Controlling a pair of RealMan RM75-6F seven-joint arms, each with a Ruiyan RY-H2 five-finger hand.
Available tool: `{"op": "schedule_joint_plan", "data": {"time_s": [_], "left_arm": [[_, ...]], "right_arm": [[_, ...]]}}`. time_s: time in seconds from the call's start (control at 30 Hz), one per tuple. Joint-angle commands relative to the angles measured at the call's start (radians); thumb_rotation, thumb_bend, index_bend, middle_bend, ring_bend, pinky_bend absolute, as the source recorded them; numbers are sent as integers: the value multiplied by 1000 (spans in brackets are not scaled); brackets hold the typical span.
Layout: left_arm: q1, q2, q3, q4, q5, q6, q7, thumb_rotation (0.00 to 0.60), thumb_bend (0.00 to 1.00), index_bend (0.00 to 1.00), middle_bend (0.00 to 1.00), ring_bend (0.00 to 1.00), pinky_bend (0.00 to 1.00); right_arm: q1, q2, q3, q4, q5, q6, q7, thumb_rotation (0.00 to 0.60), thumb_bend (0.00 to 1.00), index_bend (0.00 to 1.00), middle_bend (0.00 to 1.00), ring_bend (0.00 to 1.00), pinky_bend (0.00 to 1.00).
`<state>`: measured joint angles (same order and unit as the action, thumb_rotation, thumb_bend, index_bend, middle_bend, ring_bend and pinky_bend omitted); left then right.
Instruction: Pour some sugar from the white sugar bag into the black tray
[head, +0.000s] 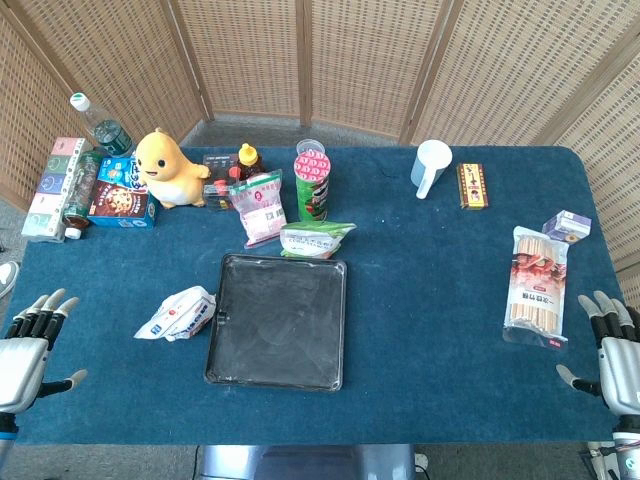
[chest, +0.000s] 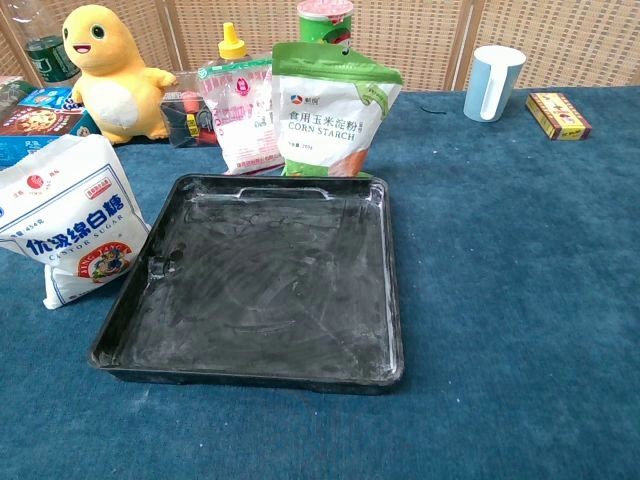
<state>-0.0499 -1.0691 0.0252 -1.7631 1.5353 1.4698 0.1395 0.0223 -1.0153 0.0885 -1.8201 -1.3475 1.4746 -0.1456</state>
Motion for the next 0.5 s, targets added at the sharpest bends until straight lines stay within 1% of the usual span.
{"op": "schedule_joint_plan", "data": {"time_s": [0.03,0.17,0.27,0.4,0.47,0.5], "left_arm": [[2,-1,2,4,3,2,-5,600,83,64,0,0,100],[3,-6,4,13,5,2,-15,600,83,66,0,0,100],[-2,-30,3,42,7,-8,-47,600,80,66,0,0,100],[-21,-94,7,120,22,-41,-133,600,73,66,0,0,100],[-38,-141,5,172,25,-66,-201,600,71,68,0,0,95],[-49,-170,2,202,20,-87,-255,600,71,68,0,0,92]], "right_arm": [[-4,1,-1,-4,-8,9,2,600,120,103,29,27,22],[-9,5,-3,-10,-14,18,7,600,120,104,29,26,22],[-12,9,-4,-14,-19,22,11,600,119,103,29,27,22],[-14,14,-4,-18,-27,27,20,600,120,103,29,26,22],[-15,16,-5,-19,-29,28,25,600,120,103,29,27,22],[-15,17,-5,-18,-29,26,27,600,120,103,29,27,22]]}}
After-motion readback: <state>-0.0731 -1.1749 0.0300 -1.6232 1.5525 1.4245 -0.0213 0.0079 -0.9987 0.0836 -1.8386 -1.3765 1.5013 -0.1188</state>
